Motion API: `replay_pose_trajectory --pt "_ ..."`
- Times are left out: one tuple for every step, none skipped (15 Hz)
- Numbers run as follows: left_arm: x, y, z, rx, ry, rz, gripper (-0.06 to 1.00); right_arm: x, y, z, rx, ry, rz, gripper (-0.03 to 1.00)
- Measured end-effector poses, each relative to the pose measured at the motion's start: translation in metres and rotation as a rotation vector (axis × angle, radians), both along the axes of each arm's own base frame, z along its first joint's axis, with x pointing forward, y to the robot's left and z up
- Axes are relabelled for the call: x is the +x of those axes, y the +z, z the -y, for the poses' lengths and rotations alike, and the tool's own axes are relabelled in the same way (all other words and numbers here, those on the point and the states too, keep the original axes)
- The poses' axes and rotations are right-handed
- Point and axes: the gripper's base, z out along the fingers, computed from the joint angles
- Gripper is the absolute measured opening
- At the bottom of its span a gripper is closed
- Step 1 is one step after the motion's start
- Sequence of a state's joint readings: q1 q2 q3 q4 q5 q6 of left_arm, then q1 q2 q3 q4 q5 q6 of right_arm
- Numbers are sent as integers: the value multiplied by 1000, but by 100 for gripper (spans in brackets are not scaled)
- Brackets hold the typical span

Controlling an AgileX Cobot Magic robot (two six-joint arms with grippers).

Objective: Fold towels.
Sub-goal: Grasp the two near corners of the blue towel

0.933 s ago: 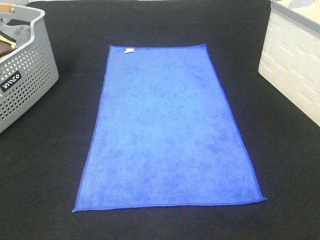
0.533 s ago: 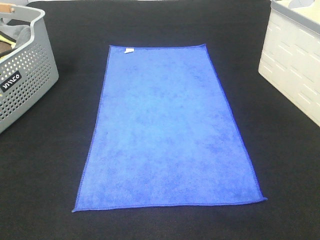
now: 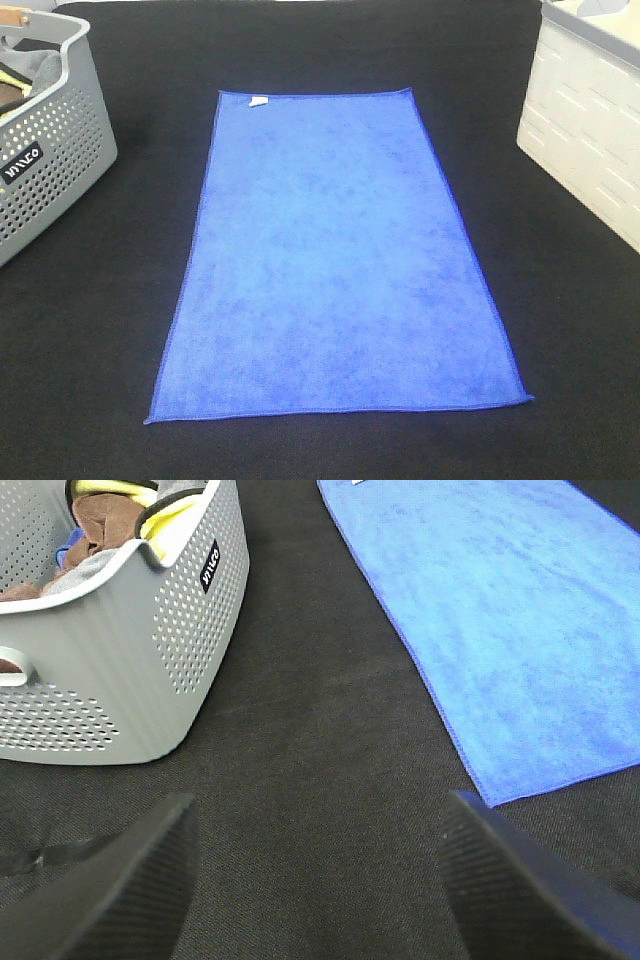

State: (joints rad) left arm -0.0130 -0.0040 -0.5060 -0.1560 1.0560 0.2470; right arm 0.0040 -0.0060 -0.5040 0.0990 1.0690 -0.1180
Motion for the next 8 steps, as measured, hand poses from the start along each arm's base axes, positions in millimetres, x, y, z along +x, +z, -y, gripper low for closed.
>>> replay_pose_trajectory --pt "0 0 0 0 0 0 66 0 0 0 0 0 0 78" --pt "0 0 0 0 0 0 66 0 0 0 0 0 0 78" --pt "0 0 0 0 0 0 66 0 0 0 0 0 0 78" --pt "0 0 0 0 0 0 66 0 0 0 0 0 0 78" --pt "0 0 0 0 0 0 66 0 0 0 0 0 0 78" --pt "0 0 0 0 0 0 66 0 0 0 0 0 0 78" --pt "0 0 0 0 0 0 66 0 0 0 0 0 0 78" --pt "0 0 0 0 0 0 66 0 0 0 0 0 0 78"
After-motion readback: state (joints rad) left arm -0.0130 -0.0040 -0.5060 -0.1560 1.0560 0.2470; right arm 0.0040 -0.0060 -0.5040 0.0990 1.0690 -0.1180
